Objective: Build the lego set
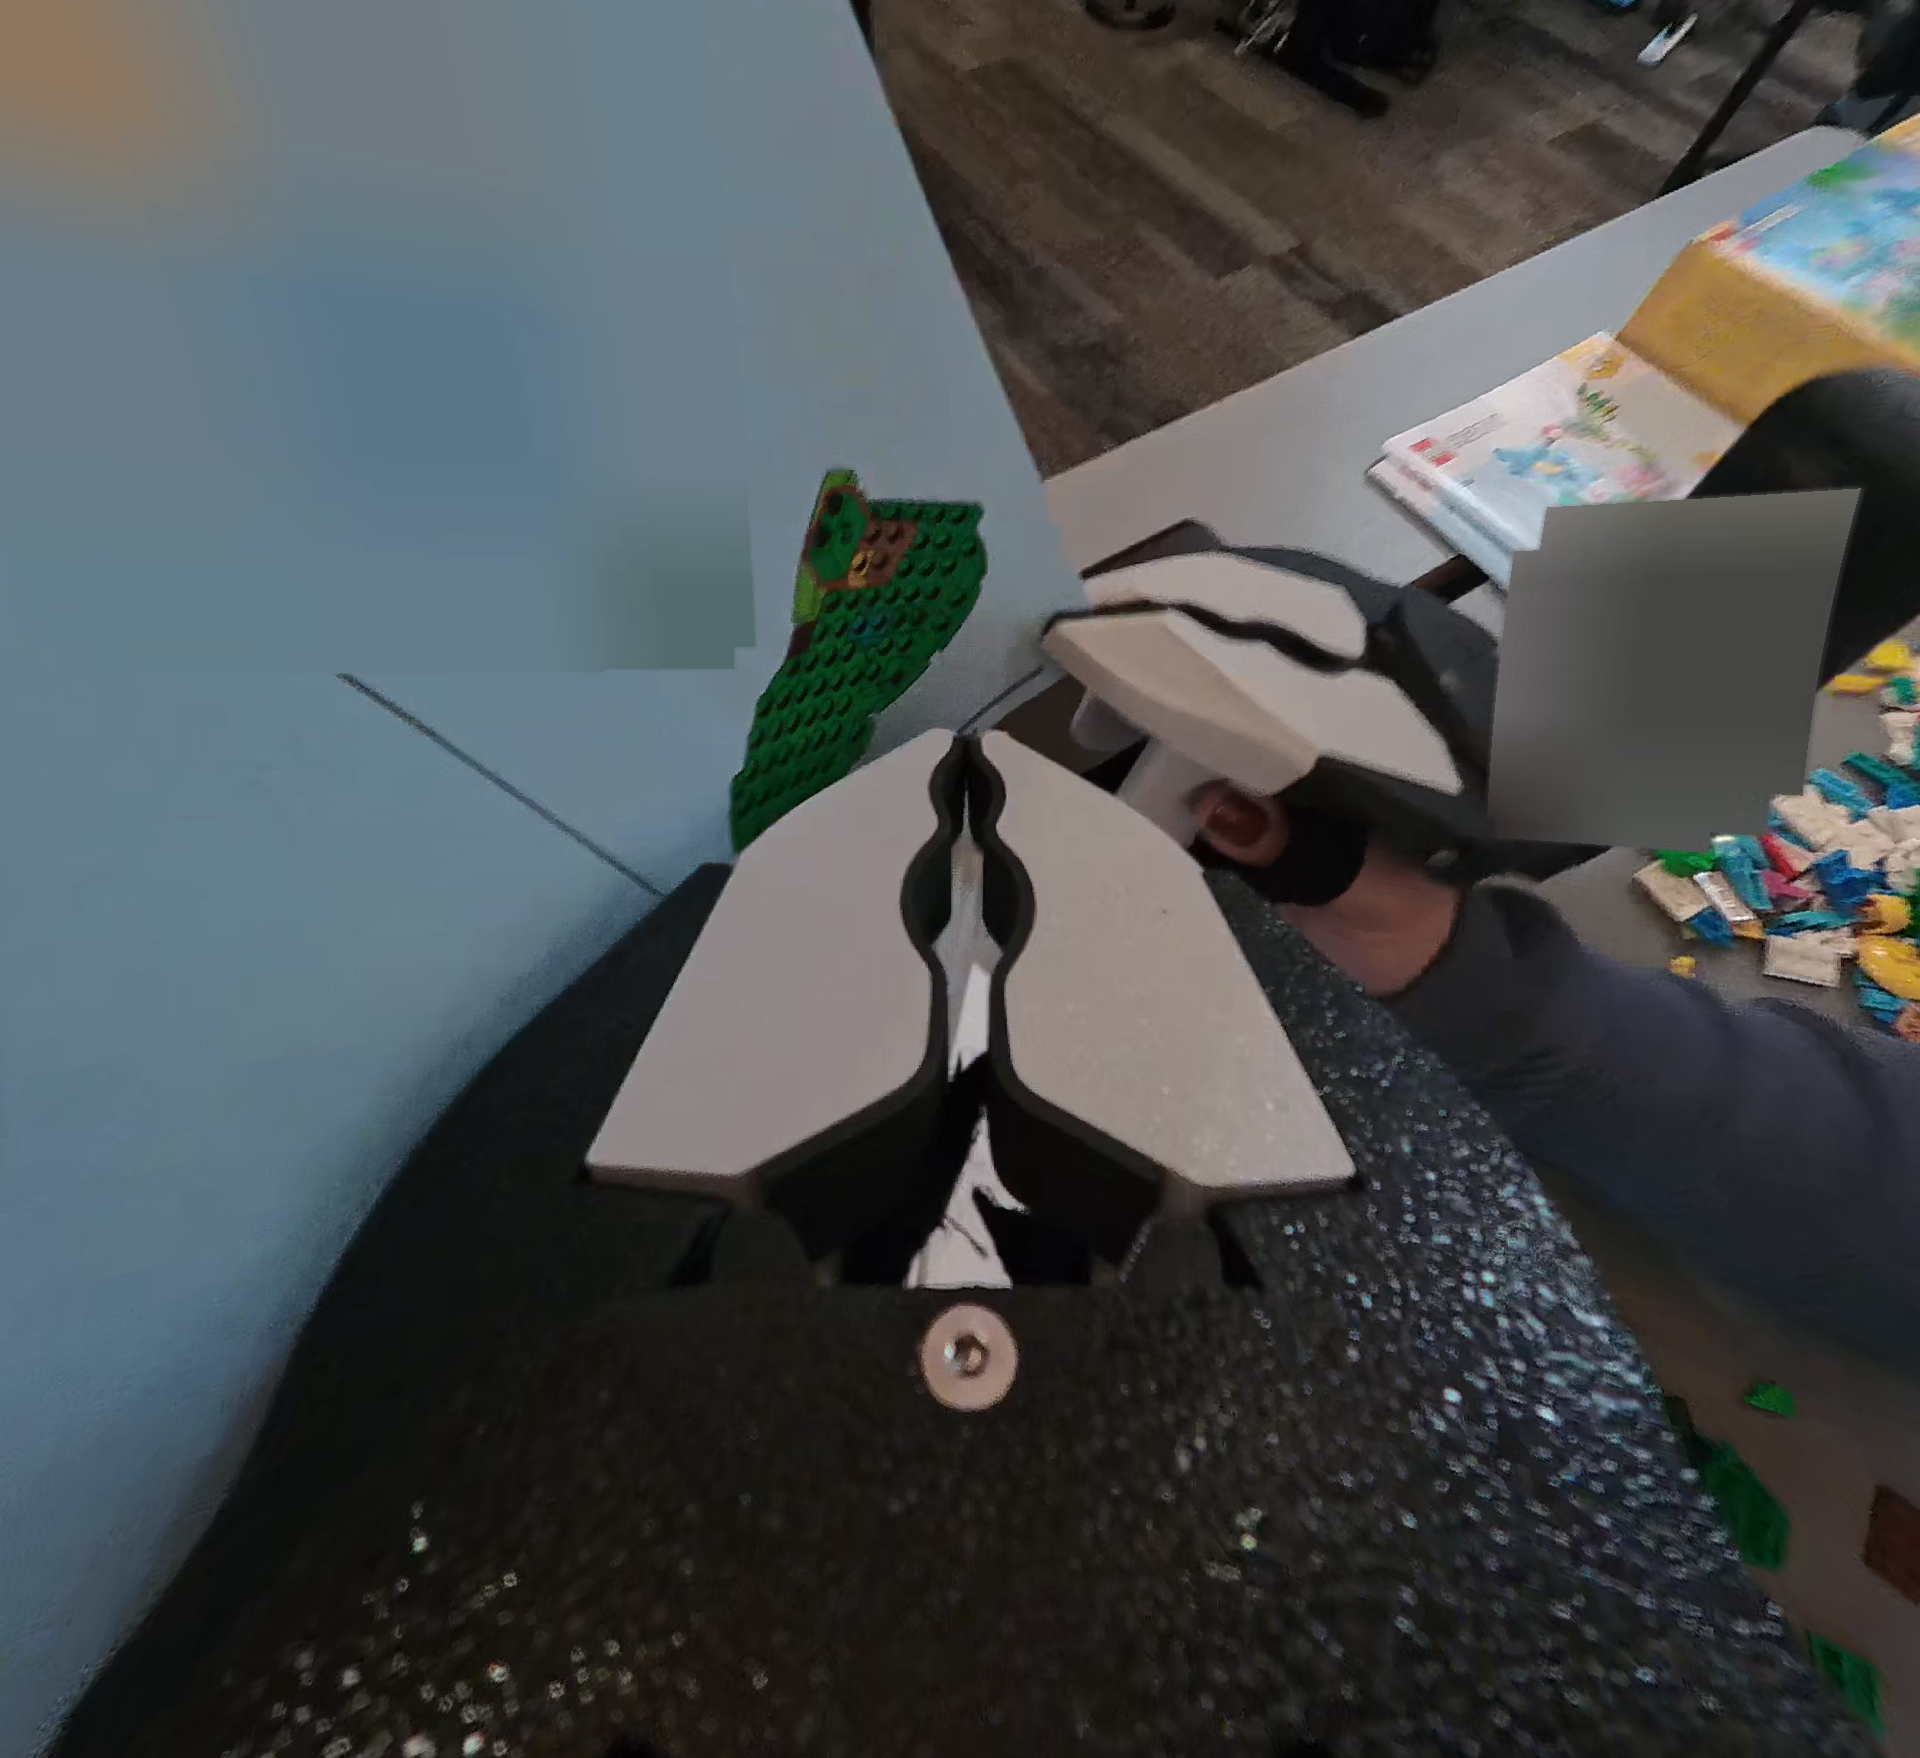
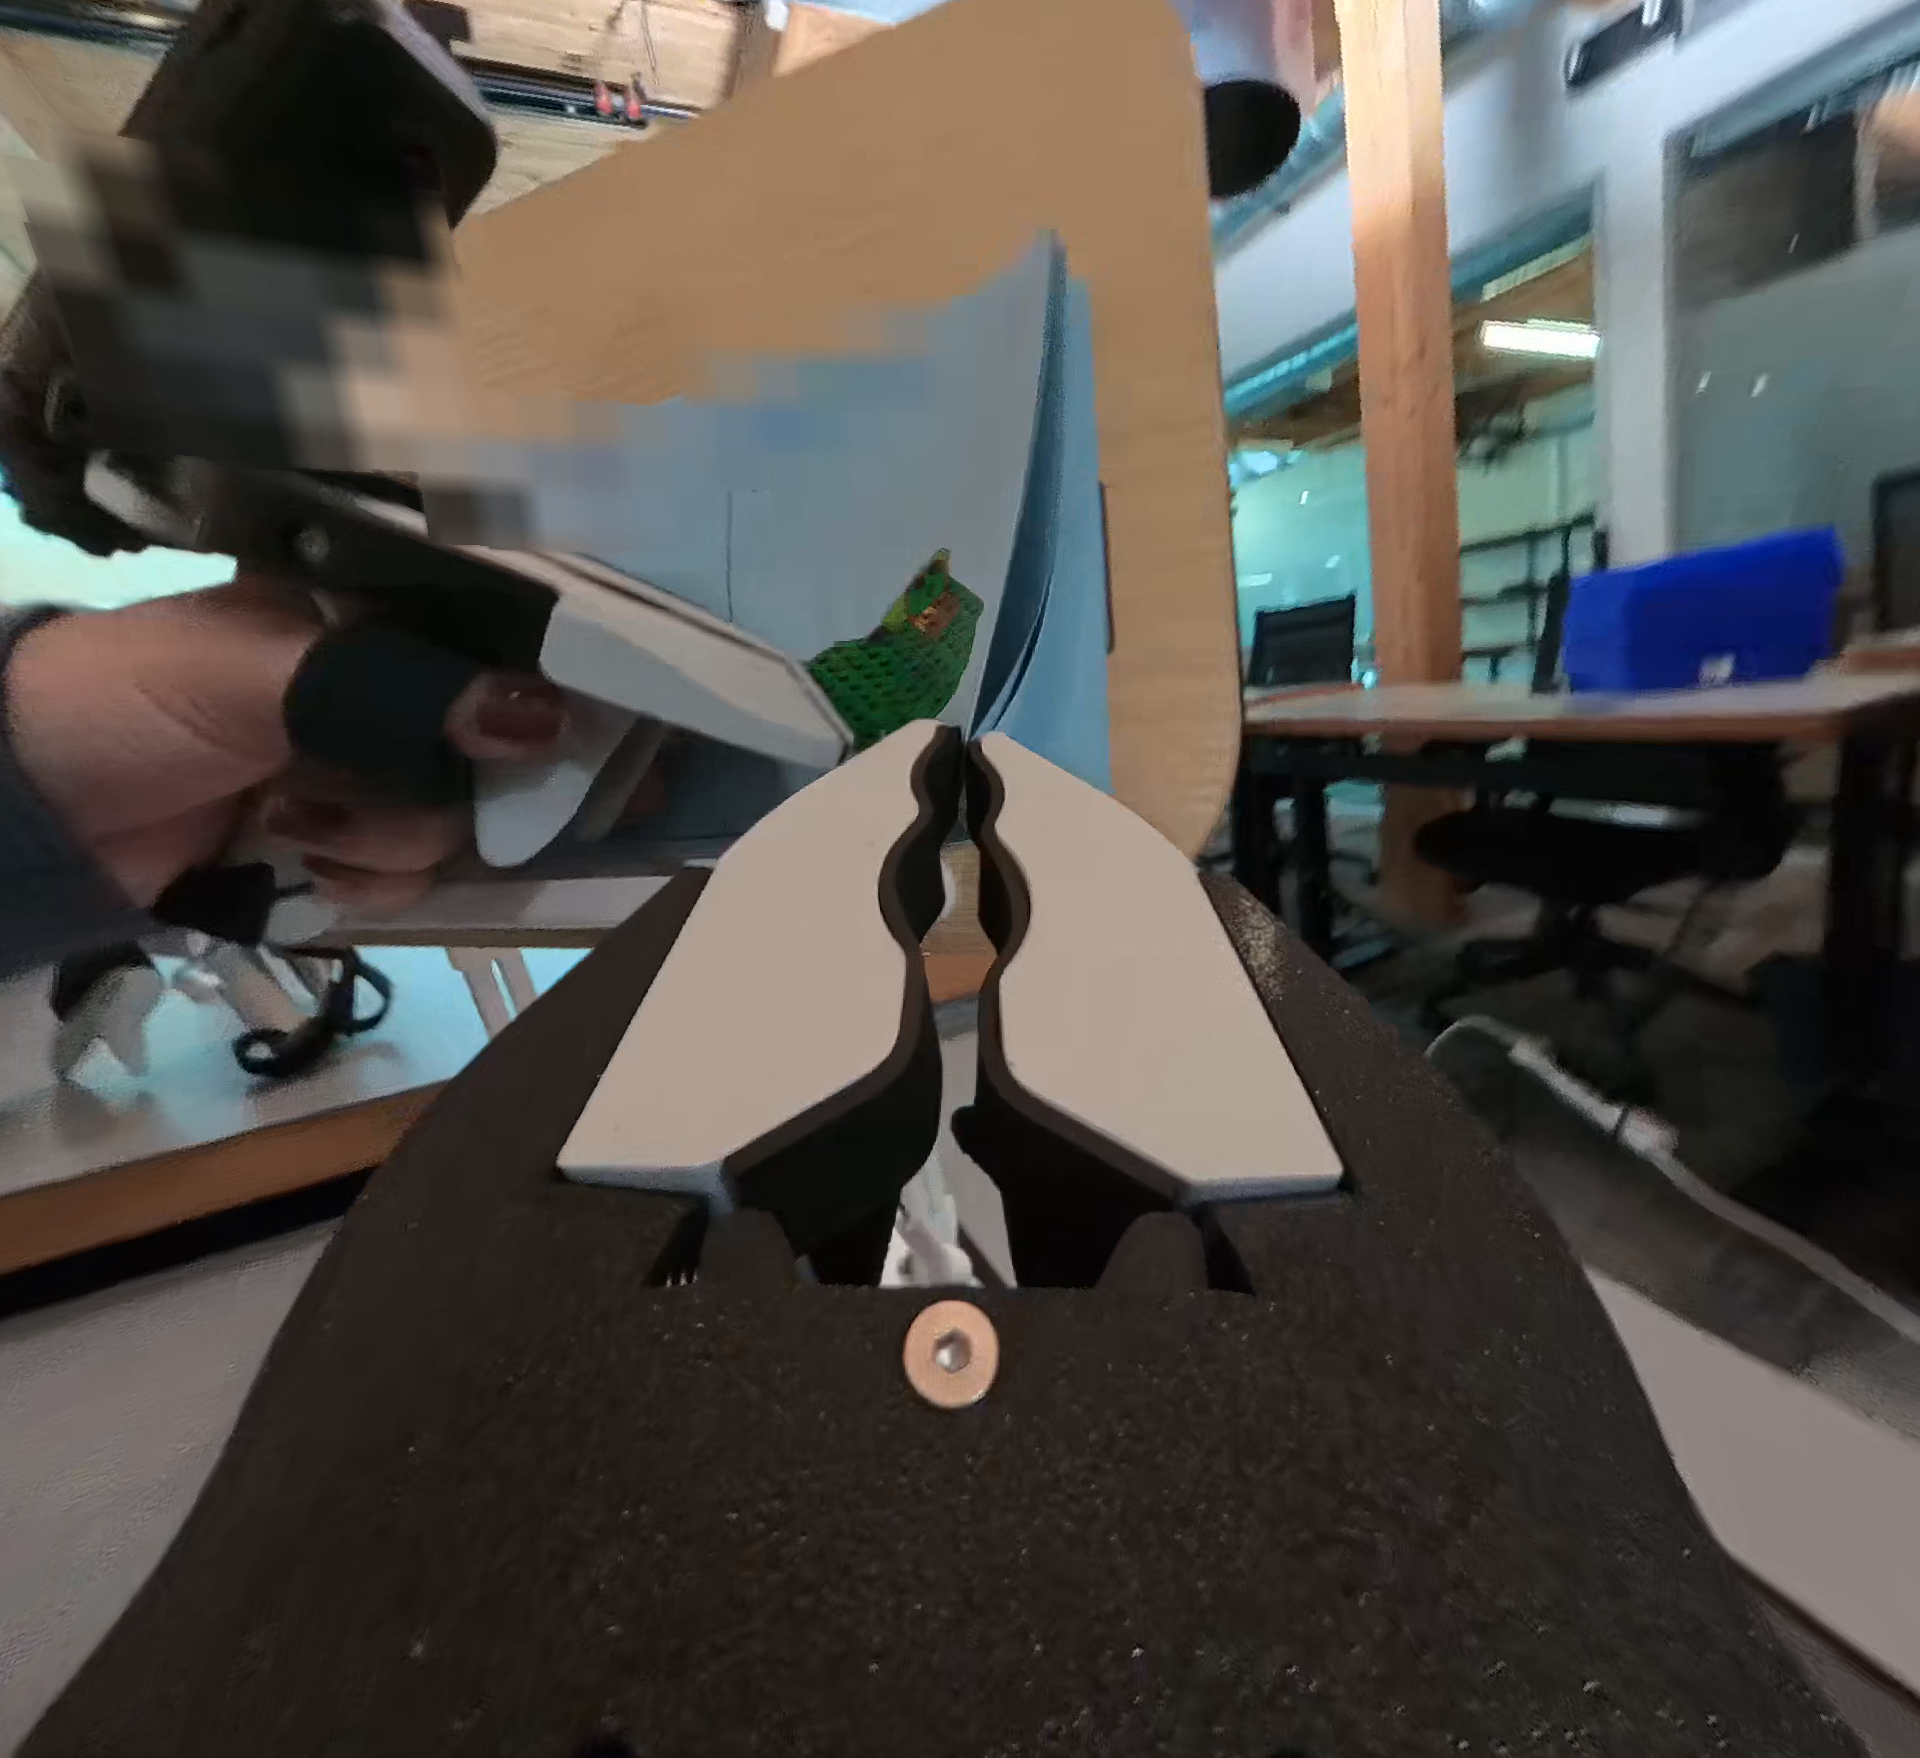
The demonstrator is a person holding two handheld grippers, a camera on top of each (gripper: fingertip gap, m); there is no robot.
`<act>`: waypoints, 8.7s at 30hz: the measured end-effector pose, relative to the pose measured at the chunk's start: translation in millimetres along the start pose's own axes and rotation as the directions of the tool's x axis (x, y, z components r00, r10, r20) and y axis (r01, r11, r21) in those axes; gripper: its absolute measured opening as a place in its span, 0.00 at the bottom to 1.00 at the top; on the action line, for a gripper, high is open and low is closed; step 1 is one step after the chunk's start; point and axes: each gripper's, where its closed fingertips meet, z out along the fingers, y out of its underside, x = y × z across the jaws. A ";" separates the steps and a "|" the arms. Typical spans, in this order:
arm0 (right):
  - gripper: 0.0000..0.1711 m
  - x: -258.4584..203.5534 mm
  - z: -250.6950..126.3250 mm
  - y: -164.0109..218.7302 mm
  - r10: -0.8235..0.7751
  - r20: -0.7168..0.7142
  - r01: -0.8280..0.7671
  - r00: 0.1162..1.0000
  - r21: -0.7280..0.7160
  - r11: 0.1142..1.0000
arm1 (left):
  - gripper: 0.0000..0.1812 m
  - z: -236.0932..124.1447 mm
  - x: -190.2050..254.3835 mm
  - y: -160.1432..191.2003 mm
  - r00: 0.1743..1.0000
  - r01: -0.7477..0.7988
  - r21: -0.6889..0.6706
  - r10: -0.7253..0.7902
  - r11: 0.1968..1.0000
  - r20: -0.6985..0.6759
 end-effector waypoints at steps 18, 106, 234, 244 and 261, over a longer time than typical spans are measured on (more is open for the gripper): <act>0.00 -38.1 -3.6 -2.8 -0.390 0.036 0.387 0.920 0.067 0.920 | 0.09 -18.3 27.4 -20.5 0.988 -0.029 0.218 0.061 0.976 -0.141; 0.34 -80.4 -12.5 -19.7 -0.015 0.491 -0.056 0.871 0.130 0.990 | 0.01 -21.4 61.7 -9.3 0.884 0.003 0.157 0.070 0.988 -0.462; 0.37 -76.0 48.0 13.4 -0.380 -0.003 0.341 0.925 -0.437 0.833 | 0.00 -189.1 -64.5 64.1 0.957 0.252 0.604 -0.286 0.756 -0.042; 0.57 -9.7 44.5 5.6 -0.482 -0.171 0.346 0.859 -0.501 0.793 | 0.00 -201.1 -58.4 78.9 0.938 0.304 0.569 -0.345 0.764 -0.038; 0.07 -109.3 37.7 -31.9 -0.552 0.254 0.592 0.794 -0.117 0.798 | 0.00 -198.0 -66.7 80.0 0.934 0.238 0.493 -0.336 0.837 0.120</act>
